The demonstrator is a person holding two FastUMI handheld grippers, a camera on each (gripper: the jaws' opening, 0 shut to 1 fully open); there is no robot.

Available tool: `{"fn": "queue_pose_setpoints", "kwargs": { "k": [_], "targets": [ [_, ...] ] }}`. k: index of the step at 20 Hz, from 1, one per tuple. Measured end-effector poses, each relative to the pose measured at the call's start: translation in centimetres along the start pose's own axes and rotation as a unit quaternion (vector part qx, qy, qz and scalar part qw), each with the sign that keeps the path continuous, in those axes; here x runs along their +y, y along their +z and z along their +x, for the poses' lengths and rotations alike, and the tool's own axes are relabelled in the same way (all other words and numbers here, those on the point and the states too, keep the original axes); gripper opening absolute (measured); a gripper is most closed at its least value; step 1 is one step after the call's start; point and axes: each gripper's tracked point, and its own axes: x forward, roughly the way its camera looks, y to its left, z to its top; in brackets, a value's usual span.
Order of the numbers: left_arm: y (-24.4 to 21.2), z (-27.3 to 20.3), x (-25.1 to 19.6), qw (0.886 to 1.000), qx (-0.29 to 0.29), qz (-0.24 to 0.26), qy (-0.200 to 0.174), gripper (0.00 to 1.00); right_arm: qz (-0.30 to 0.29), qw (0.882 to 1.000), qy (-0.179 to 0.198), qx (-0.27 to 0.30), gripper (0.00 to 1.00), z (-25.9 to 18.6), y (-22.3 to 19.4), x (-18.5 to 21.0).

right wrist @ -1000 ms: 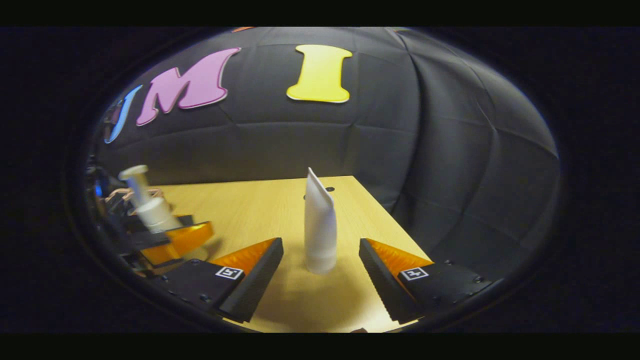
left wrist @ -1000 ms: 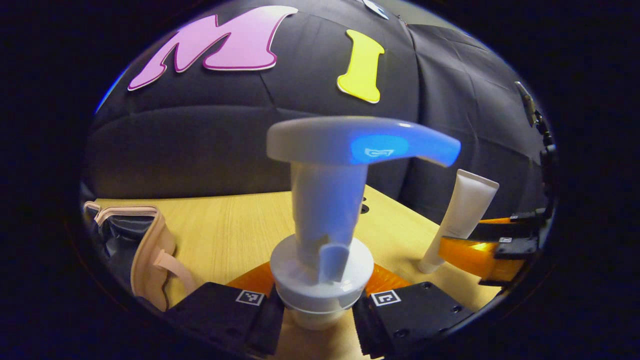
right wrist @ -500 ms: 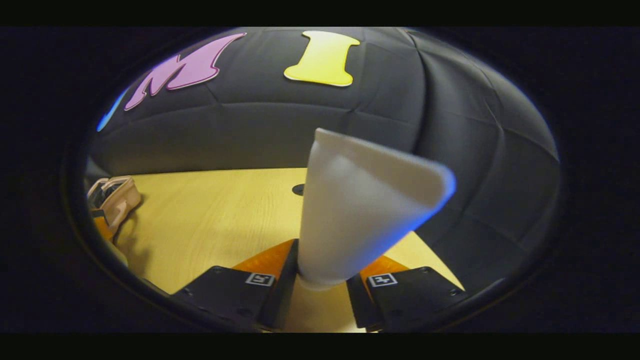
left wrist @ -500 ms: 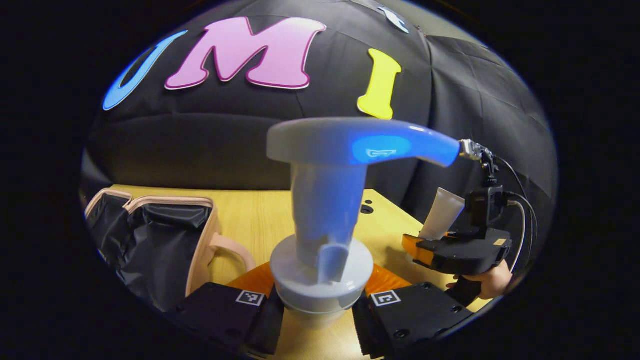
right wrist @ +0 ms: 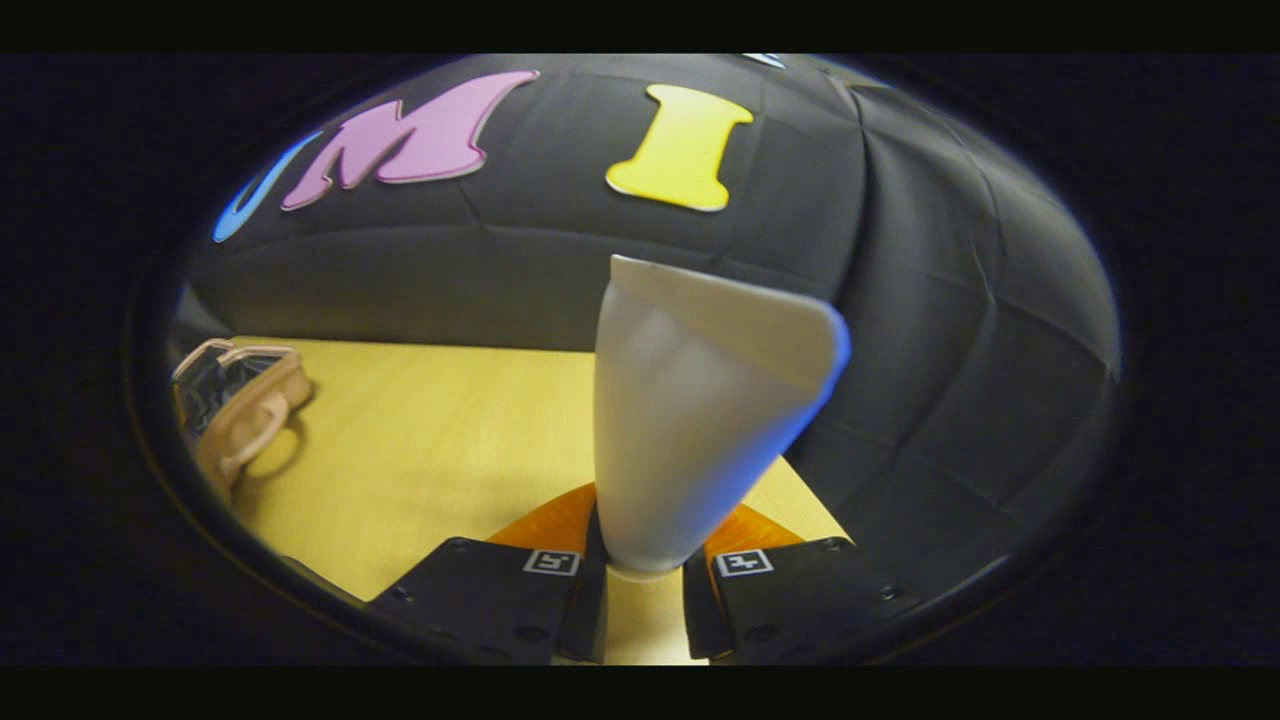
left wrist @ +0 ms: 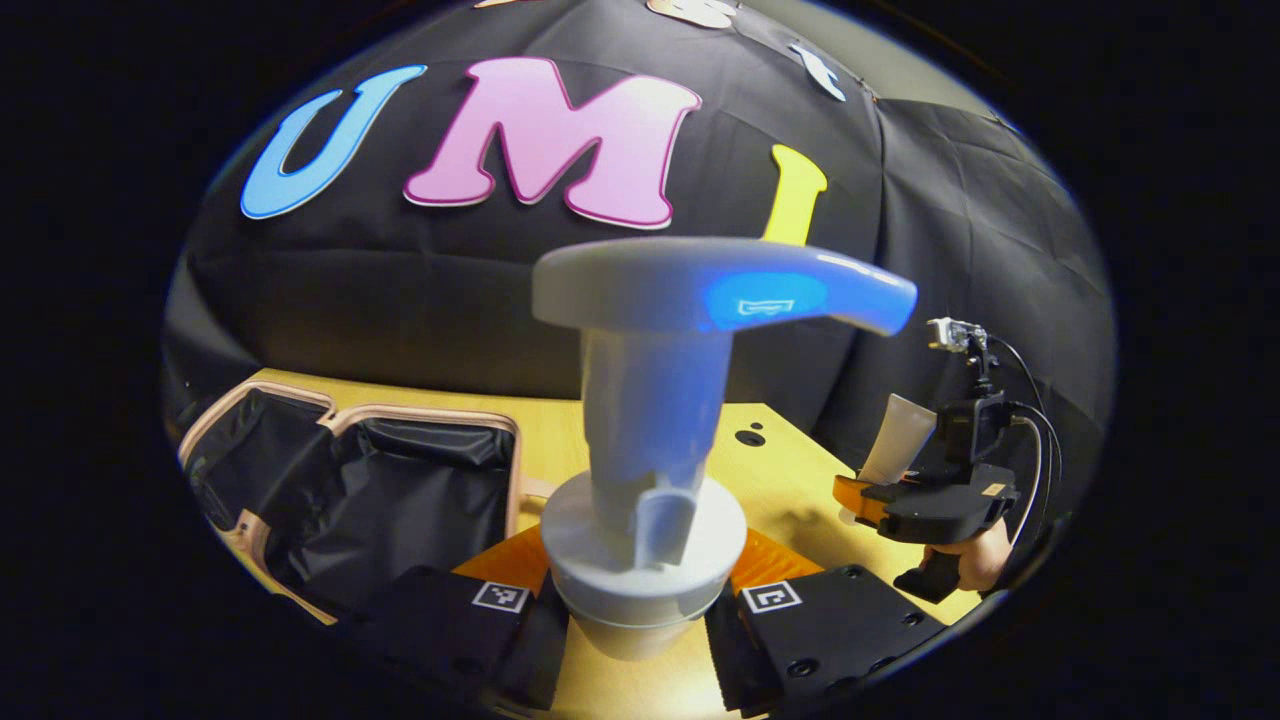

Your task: First open the suitcase, pack the skin care products into it, and then close the suitcase.

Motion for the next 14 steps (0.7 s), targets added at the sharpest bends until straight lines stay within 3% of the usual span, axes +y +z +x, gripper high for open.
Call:
{"fn": "queue_pose_setpoints", "kwargs": {
  "k": [7, 11, 14],
  "targets": [
    [2.6, -7.8, 9.4, 0.999, 0.029, -0.022, 0.013, 0.62, -0.001, 0.996, 0.076, -0.051, 0.34, -12.4, 8.1, 11.9],
    [2.1, -9.8, 15.0, 0.995, 0.095, -0.024, 0.012, 0.62, -0.001, 0.990, 0.124, -0.067, 0.34, -17.5, 10.9, 19.1],
    [1.2, -9.4, 17.5, 0.986, 0.159, -0.049, 0.010, 0.62, 0.001, 0.984, 0.166, -0.070, 0.34, -19.5, 11.9, 23.7]
  ]
}}
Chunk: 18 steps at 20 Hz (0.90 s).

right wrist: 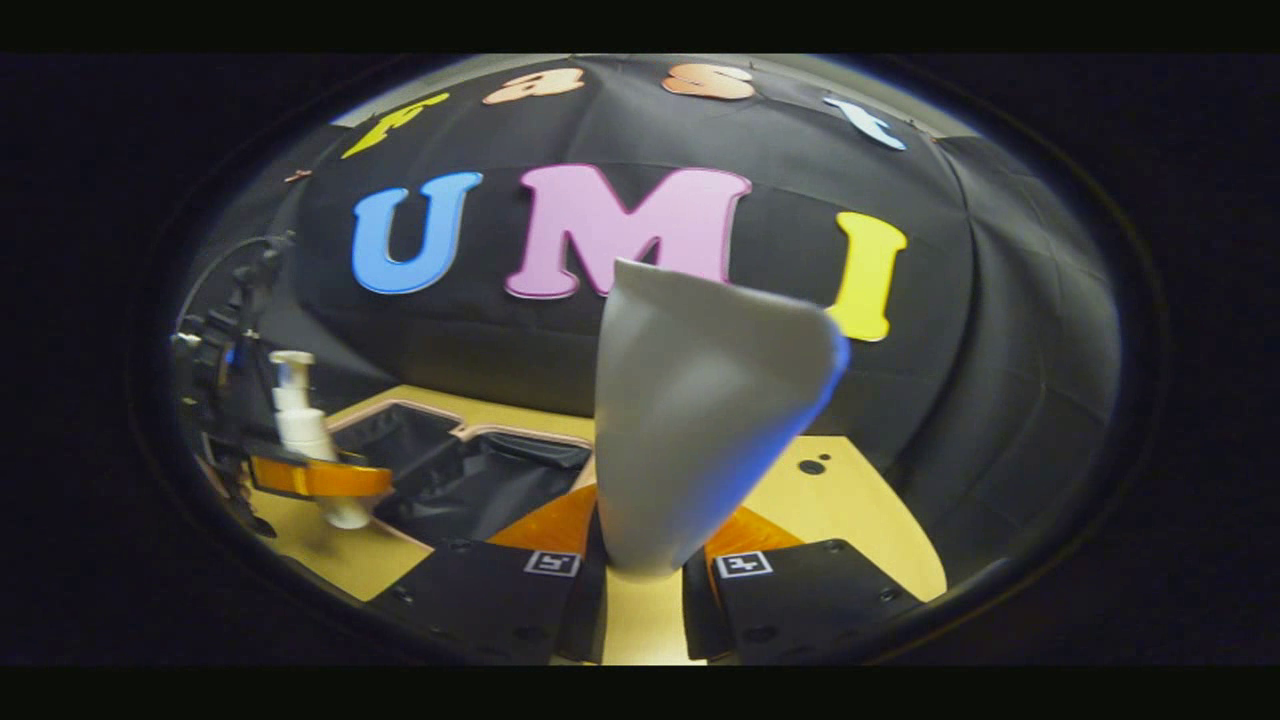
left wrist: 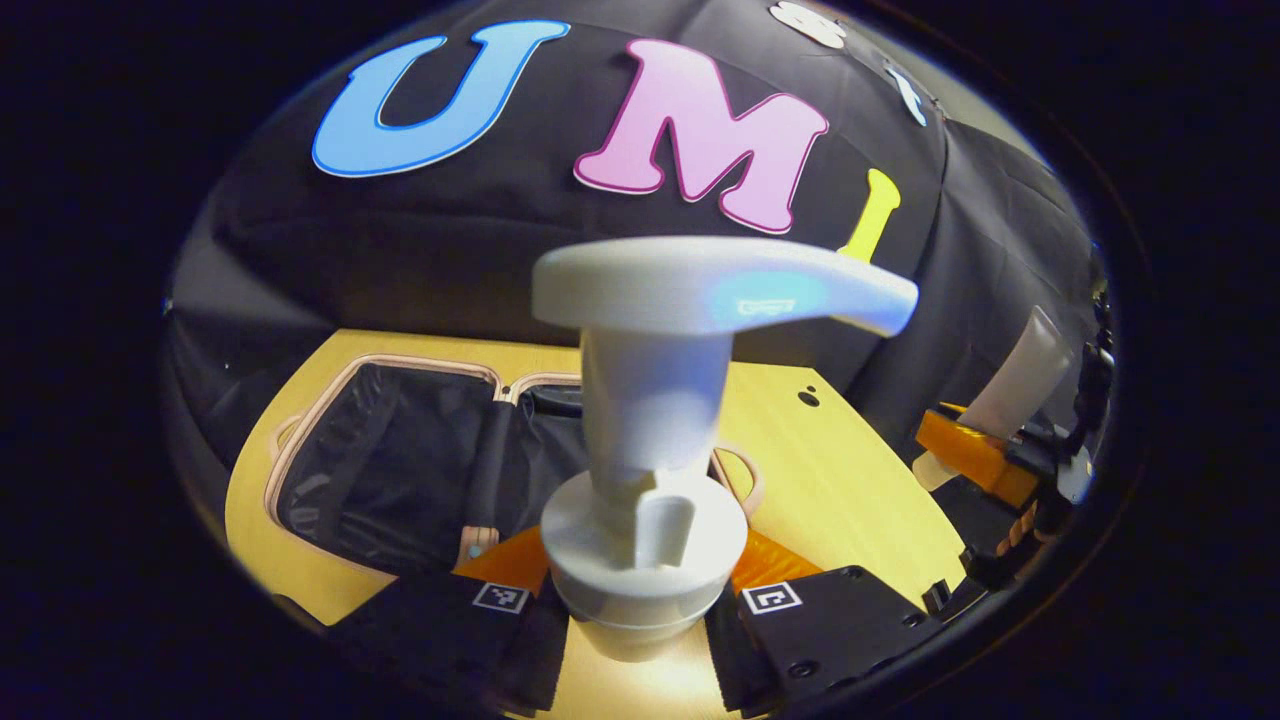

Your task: First open the suitcase, pack the skin care products into it, and then close the suitcase.

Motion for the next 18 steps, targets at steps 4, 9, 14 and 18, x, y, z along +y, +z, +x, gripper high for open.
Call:
{"fn": "queue_pose_setpoints", "kwargs": {
  "k": [4, 9, 14, 18],
  "targets": [
    [-1.4, 3.4, 1.9, 0.995, 0.095, 0.007, 0.007, 0.63, 0.003, 0.999, 0.050, 0.014, 0.34, 1.9, -0.7, 3.5],
    [-3.0, 10.0, 2.5, 0.983, 0.184, -0.021, 0.012, 0.62, 0.032, 0.994, 0.098, 0.033, 0.34, 4.9, -2.0, 5.2],
    [-5.3, 14.8, 4.1, 0.965, 0.257, 0.006, 0.044, 0.63, 0.051, 0.991, 0.113, 0.057, 0.34, 7.7, -3.4, 5.3],
    [-5.1, 17.0, 5.2, 0.966, 0.253, 0.001, 0.056, 0.63, 0.058, 0.987, 0.127, 0.080, 0.34, 9.5, -4.4, 6.8]
  ]
}}
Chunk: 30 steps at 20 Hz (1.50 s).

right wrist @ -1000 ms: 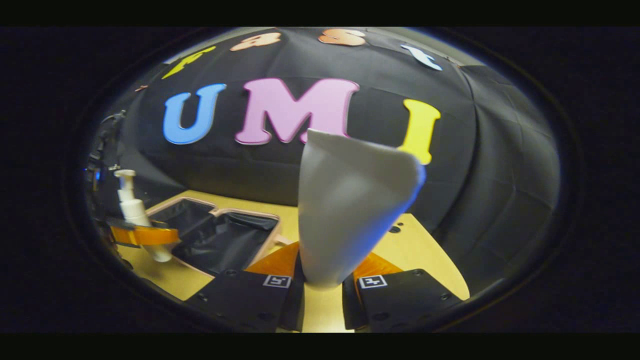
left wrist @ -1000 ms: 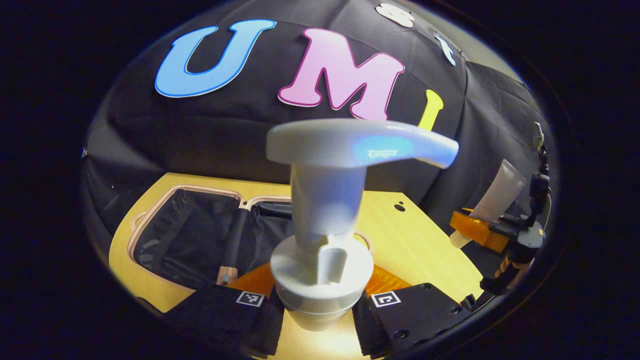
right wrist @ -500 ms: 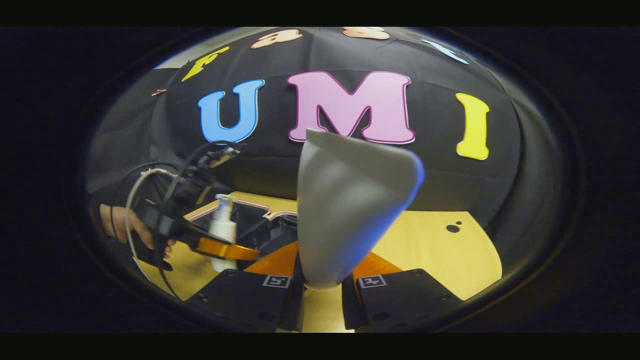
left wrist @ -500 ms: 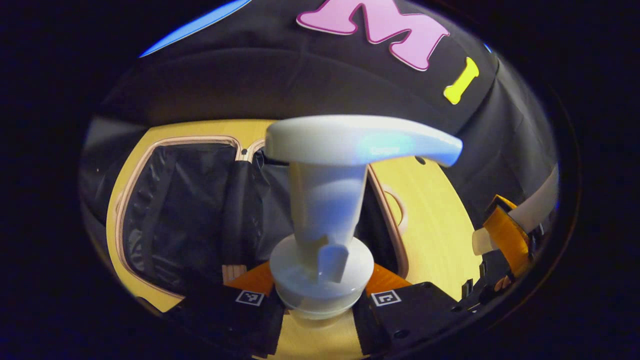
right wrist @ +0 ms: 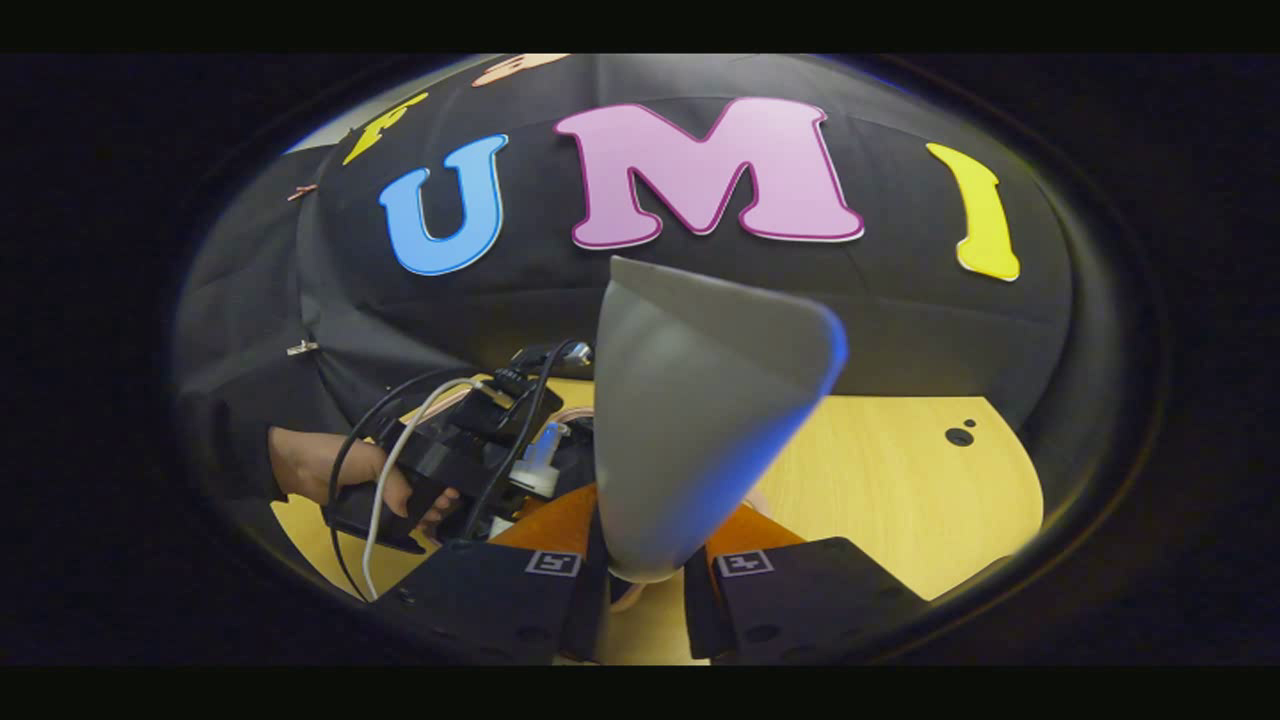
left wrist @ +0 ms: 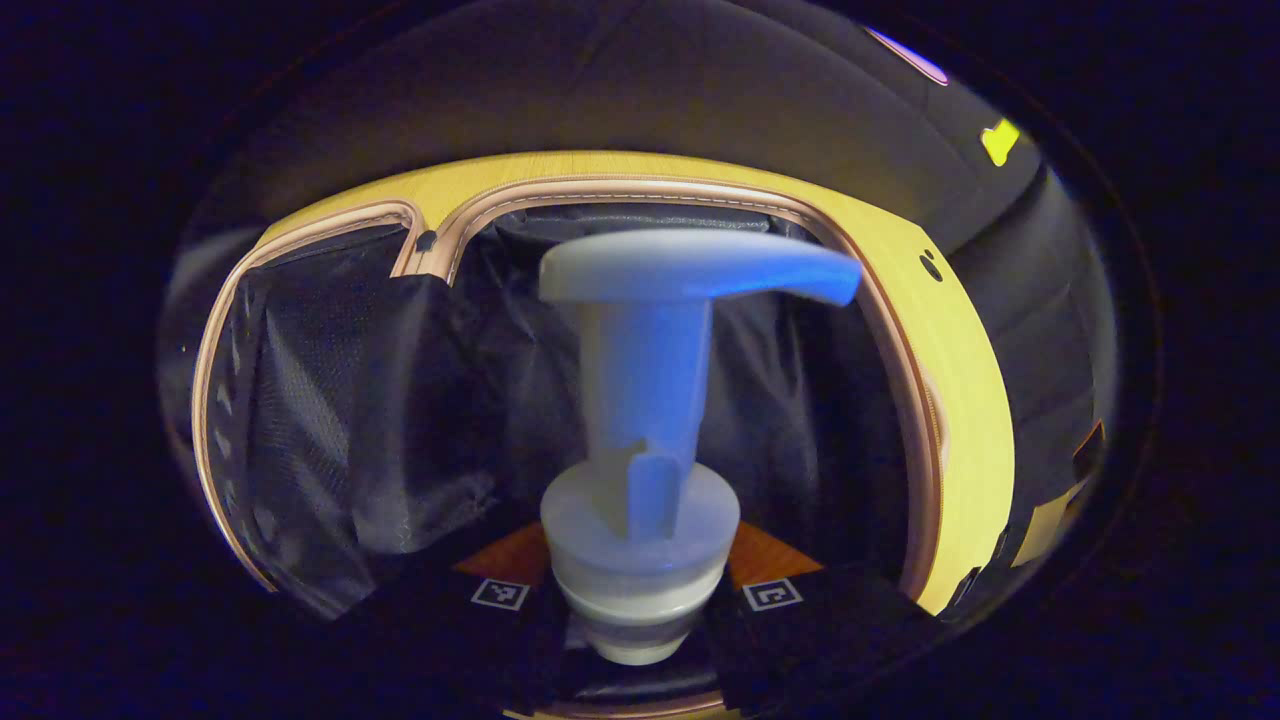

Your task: First open the suitcase, pack the skin care products into it, and then close the suitcase.

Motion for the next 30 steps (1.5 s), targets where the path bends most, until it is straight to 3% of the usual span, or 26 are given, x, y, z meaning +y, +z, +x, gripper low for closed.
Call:
{"fn": "queue_pose_setpoints", "kwargs": {
  "k": [2, 5, 6, 7, 11, 16, 17, 19, 24, 25, 26, 28, 30],
  "targets": [
    [-0.1, -0.6, -0.4, 1.000, 0.002, -0.017, 0.003, 0.63, 0.022, 1.000, 0.004, 0.018, 0.34, 1.2, -0.6, 0.6],
    [0.4, -1.8, 0.2, 0.998, -0.041, -0.055, 0.011, 0.66, 0.026, 0.999, 0.004, 0.040, 0.34, 2.7, -1.0, 1.2],
    [0.7, -2.7, 0.2, 0.995, -0.061, -0.073, 0.001, 0.70, 0.021, 0.999, 0.004, 0.045, 0.34, 3.1, -1.1, 1.4],
    [1.1, -3.9, 0.4, 0.992, -0.083, -0.091, -0.002, 0.82, 0.017, 0.999, 0.003, 0.051, 0.34, 3.5, -1.2, 1.6],
    [1.7, -10.1, 2.7, 0.972, -0.183, -0.146, 0.002, 0.91, 0.032, 0.996, -0.012, 0.083, 0.34, 5.3, -2.8, 1.6],
    [-1.7, -16.9, 5.2, 0.959, -0.247, -0.134, 0.034, 1.00, 0.023, 0.991, -0.039, 0.129, 0.34, 7.7, -5.6, 1.6],
    [-2.6, -18.3, 5.4, 0.958, -0.255, -0.128, 0.040, 0.95, 0.017, 0.989, -0.044, 0.140, 0.34, 8.3, -6.2, 1.7],
    [-4.7, -21.1, 5.7, 0.955, -0.268, -0.119, 0.052, 0.95, 0.009, 0.984, -0.049, 0.170, 0.34, 9.2, -7.7, 2.4],
    [-8.7, -28.2, 2.5, 0.937, -0.318, -0.143, -0.005, 0.95, -0.004, 0.968, -0.079, 0.238, 0.34, 11.1, -11.6, 3.2],
    [-9.4, -29.3, 2.1, 0.936, -0.323, -0.143, -0.008, 0.95, 0.004, 0.964, -0.086, 0.251, 0.26, 11.4, -12.4, 3.3],
    [-10.0, -30.3, 1.9, 0.934, -0.329, -0.139, -0.011, 0.95, 0.014, 0.960, -0.097, 0.264, 0.34, 11.7, -13.0, 3.3],
    [-11.2, -31.8, 2.0, 0.933, -0.335, -0.127, -0.005, 0.95, 0.029, 0.956, -0.119, 0.266, 0.34, 12.4, -13.2, 2.8],
    [-12.2, -32.9, 2.4, 0.933, -0.338, -0.123, 0.000, 0.95, 0.039, 0.952, -0.126, 0.276, 0.42, 12.8, -13.3, 2.9]
  ]
}}
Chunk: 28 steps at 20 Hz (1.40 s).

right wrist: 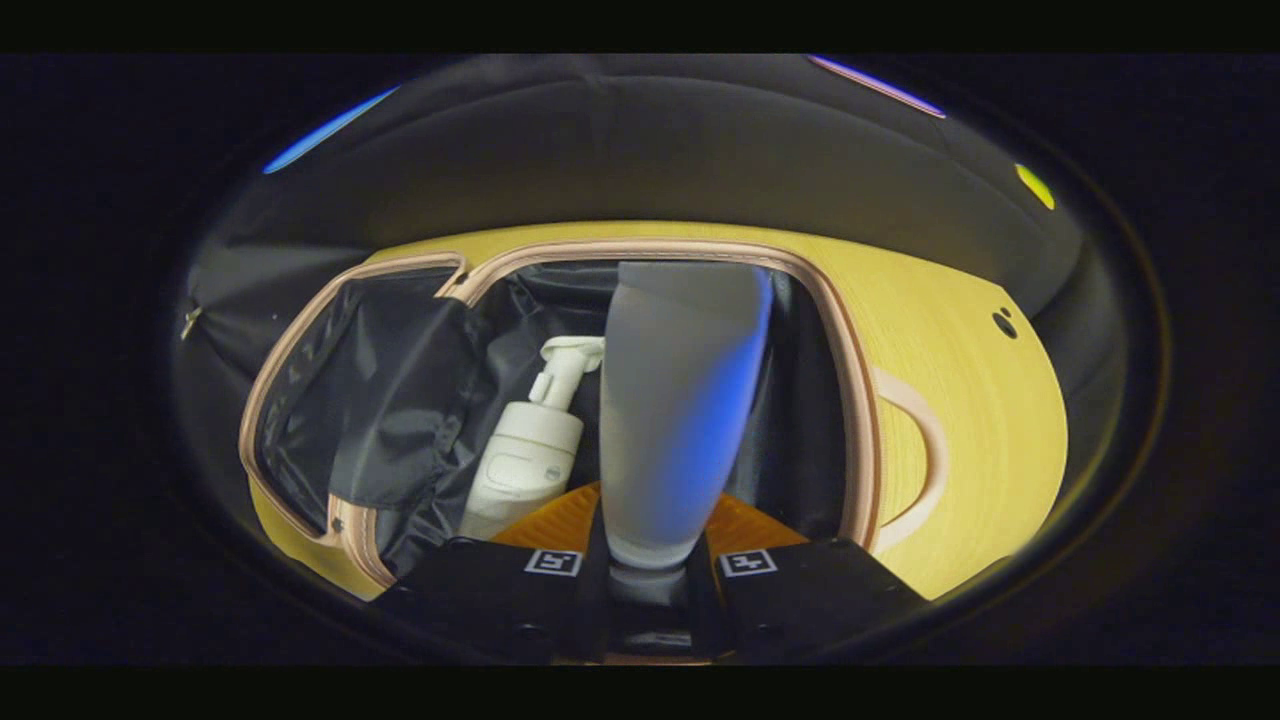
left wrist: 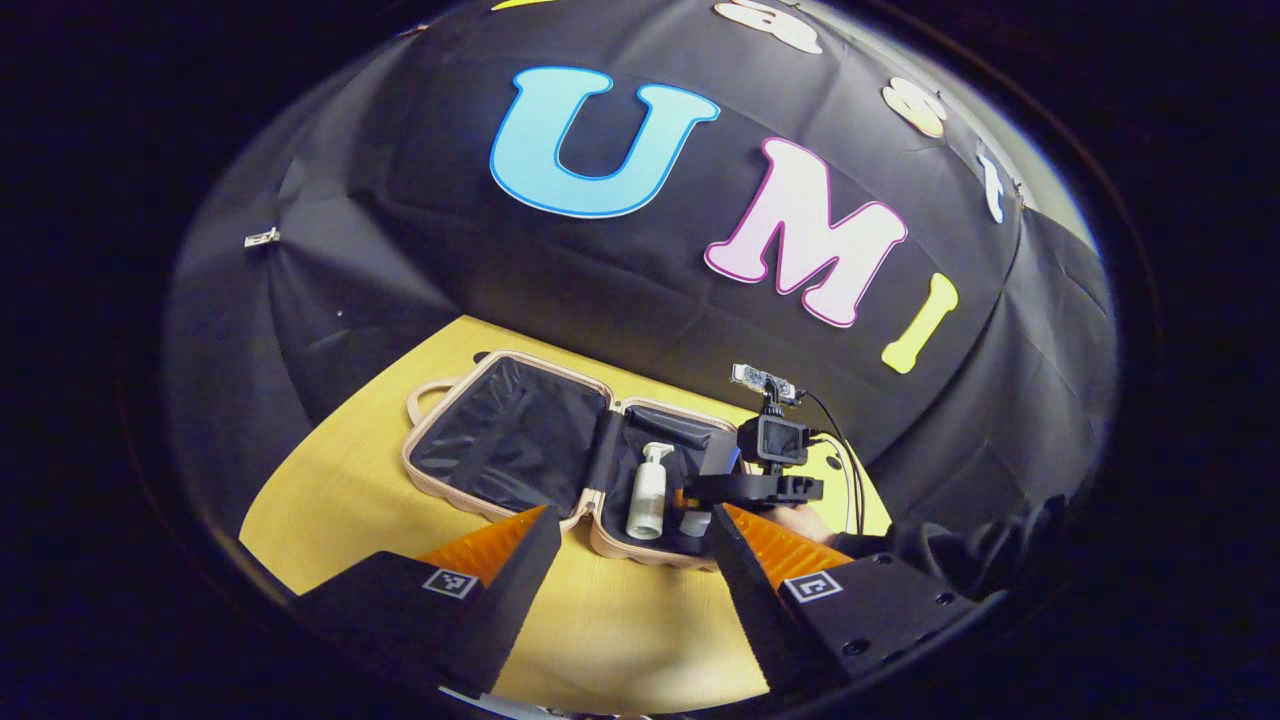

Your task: First open the suitcase, pack the skin care products into it, and then close the suitcase.

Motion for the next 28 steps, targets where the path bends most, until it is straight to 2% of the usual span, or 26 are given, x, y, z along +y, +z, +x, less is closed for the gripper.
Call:
{"fn": "queue_pose_setpoints", "kwargs": {
  "k": [1, 2, 5, 6, 8, 10, 11, 13, 14, 15, 17, 18, 19, 21, 24, 28],
  "targets": [
    [-0.2, -0.2, 0.3, 1.000, 0.000, -0.002, 0.003, 0.95, -0.005, 1.000, -0.002, -0.002, 0.45, 0.0, 0.2, -0.1],
    [-0.3, -0.5, 0.8, 1.000, 0.001, -0.005, 0.008, 0.95, -0.014, 1.000, -0.012, -0.002, 0.39, -0.2, 0.2, -0.4],
    [-0.6, -0.4, 2.8, 1.000, 0.000, -0.015, 0.024, 0.95, -0.031, 0.999, -0.022, -0.013, 0.47, -1.1, 0.1, -0.7],
    [-0.6, -0.3, 3.6, 0.999, -0.001, -0.015, 0.030, 0.95, -0.034, 0.999, -0.022, -0.018, 0.45, -1.4, 0.0, -0.6],
    [-0.3, 0.6, 5.6, 0.999, -0.005, -0.011, 0.047, 0.95, -0.041, 0.998, -0.016, -0.040, 0.76, -3.0, 0.6, -0.6],
    [0.3, 2.2, 8.4, 0.997, -0.007, -0.002, 0.074, 0.95, -0.044, 0.996, -0.007, -0.080, 0.93, -5.1, 1.6, -0.5],
    [0.8, 3.2, 9.7, 0.996, -0.010, 0.003, 0.086, 0.95, -0.043, 0.994, 0.002, -0.101, 0.96, -6.5, 2.2, -0.3],
    [1.6, 5.4, 13.1, 0.993, -0.012, 0.011, 0.113, 0.95, -0.034, 0.989, 0.024, -0.145, 0.95, -9.2, 3.3, 0.3],
    [1.5, 6.5, 15.3, 0.991, -0.006, 0.015, 0.133, 0.95, -0.032, 0.985, 0.031, -0.166, 0.98, -10.8, 3.6, 0.2],
    [1.8, 7.8, 17.1, 0.989, -0.008, 0.015, 0.147, 0.95, -0.030, 0.981, 0.039, -0.187, 0.95, -12.2, 4.1, 0.2],
    [3.4, 9.9, 19.9, 0.987, -0.024, 0.003, 0.156, 0.95, -0.025, 0.972, 0.049, -0.227, 0.98, -15.0, 5.0, -0.1],
    [3.9, 10.8, 21.3, 0.986, -0.031, -0.004, 0.162, 0.95, -0.025, 0.969, 0.051, -0.240, 0.94, -16.4, 5.0, -0.5],
    [4.5, 11.7, 22.9, 0.984, -0.036, -0.010, 0.174, 0.95, -0.024, 0.966, 0.049, -0.253, 0.98, -17.8, 5.1, -1.0],
    [4.7, 13.6, 26.5, 0.978, -0.027, -0.007, 0.205, 0.95, -0.027, 0.959, 0.051, -0.277, 0.98, -20.0, 4.8, -1.5],
    [6.2, 16.6, 30.0, 0.976, -0.017, 0.002, 0.218, 0.95, -0.048, 0.956, 0.049, -0.287, 0.96, -22.4, 3.1, -2.1],
    [6.4, 21.4, 33.8, 0.976, 0.021, -0.022, 0.217, 0.95, -0.065, 0.962, 0.036, -0.262, 0.97, -23.3, 0.5, -3.7]
  ]
}}
